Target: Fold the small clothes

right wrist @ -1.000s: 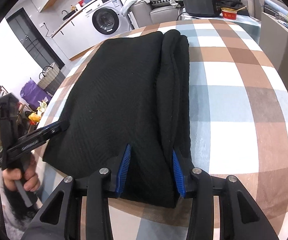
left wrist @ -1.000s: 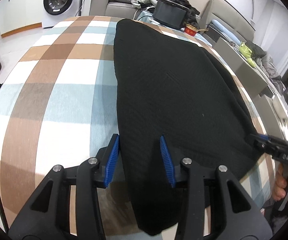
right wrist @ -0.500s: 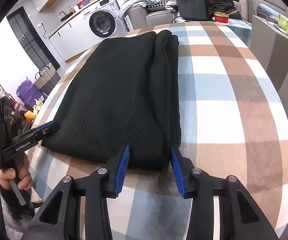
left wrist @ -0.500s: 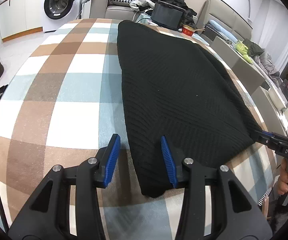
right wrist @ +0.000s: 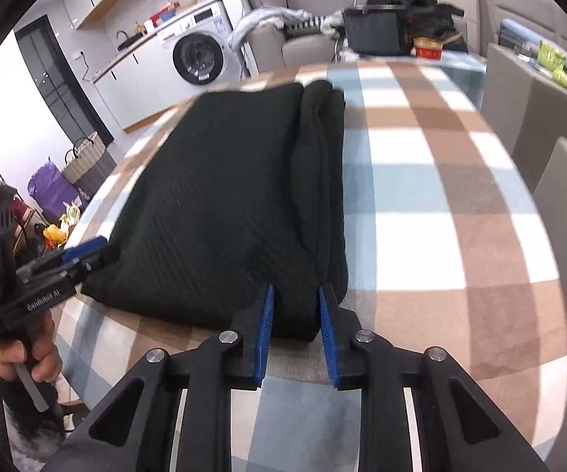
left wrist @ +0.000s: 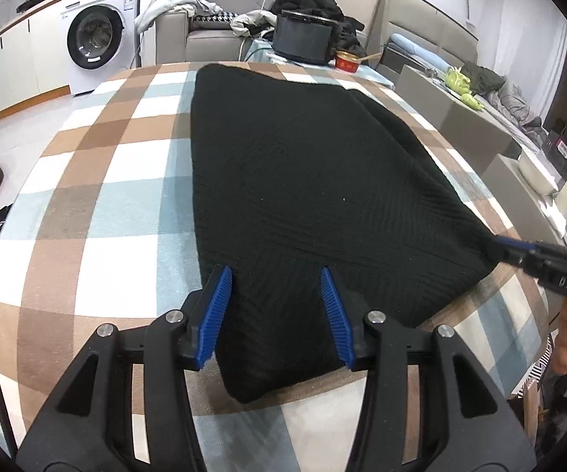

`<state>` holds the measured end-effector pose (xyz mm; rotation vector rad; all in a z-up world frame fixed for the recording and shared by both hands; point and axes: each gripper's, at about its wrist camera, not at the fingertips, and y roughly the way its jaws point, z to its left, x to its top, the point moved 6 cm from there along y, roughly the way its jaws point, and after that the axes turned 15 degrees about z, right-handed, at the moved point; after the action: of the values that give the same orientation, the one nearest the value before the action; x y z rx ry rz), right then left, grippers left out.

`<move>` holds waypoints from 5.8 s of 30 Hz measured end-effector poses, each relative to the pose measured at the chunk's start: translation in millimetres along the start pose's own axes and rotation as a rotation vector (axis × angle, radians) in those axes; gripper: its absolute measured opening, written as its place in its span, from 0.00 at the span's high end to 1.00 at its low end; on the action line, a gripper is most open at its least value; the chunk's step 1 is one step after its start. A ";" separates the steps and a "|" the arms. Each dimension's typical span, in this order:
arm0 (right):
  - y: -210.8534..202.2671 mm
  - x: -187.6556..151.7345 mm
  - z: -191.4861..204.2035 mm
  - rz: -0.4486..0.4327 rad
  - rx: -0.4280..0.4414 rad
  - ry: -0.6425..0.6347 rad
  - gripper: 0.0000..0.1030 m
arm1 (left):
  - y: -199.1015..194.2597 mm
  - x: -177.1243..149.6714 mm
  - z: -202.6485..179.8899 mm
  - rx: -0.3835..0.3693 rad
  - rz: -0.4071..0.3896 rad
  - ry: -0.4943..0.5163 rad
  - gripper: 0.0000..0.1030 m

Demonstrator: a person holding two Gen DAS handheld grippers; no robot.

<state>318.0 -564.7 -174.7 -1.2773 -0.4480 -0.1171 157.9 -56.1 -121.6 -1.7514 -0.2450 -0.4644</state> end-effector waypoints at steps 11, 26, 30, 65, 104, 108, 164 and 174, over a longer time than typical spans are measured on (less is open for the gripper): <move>16.0 29.8 24.1 -0.019 0.004 -0.088 0.67 | -3.1 -10.6 -32.4 -0.094 -0.002 0.137 0.48; 47.1 61.5 9.1 0.030 0.139 -0.093 0.65 | 18.1 -23.9 -36.1 -0.072 0.033 0.179 0.47; 49.5 54.1 14.0 0.021 0.181 -0.177 0.70 | 17.5 -23.8 -35.8 -0.073 0.030 0.178 0.47; 28.3 27.6 42.1 0.002 -0.073 -0.284 0.58 | 26.6 5.2 -19.3 -0.128 0.069 0.183 0.33; 47.0 152.8 -12.8 -0.020 0.037 -0.027 0.69 | 66.7 130.1 27.6 0.001 0.067 0.104 0.33; 69.8 161.5 -12.8 0.020 0.044 -0.009 0.69 | 85.9 138.6 30.8 0.022 0.088 0.100 0.33; -12.3 46.1 32.4 -0.275 0.066 -0.218 0.00 | -34.7 25.9 13.7 0.084 -0.272 0.068 0.01; -26.4 25.1 41.2 -0.413 0.047 -0.287 0.00 | -56.6 15.0 22.5 0.069 -0.383 0.024 0.01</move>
<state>321.5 -529.7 -132.4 -1.1448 -0.9544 -0.2705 152.4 -22.4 -69.0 -1.6330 -0.5785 -0.7428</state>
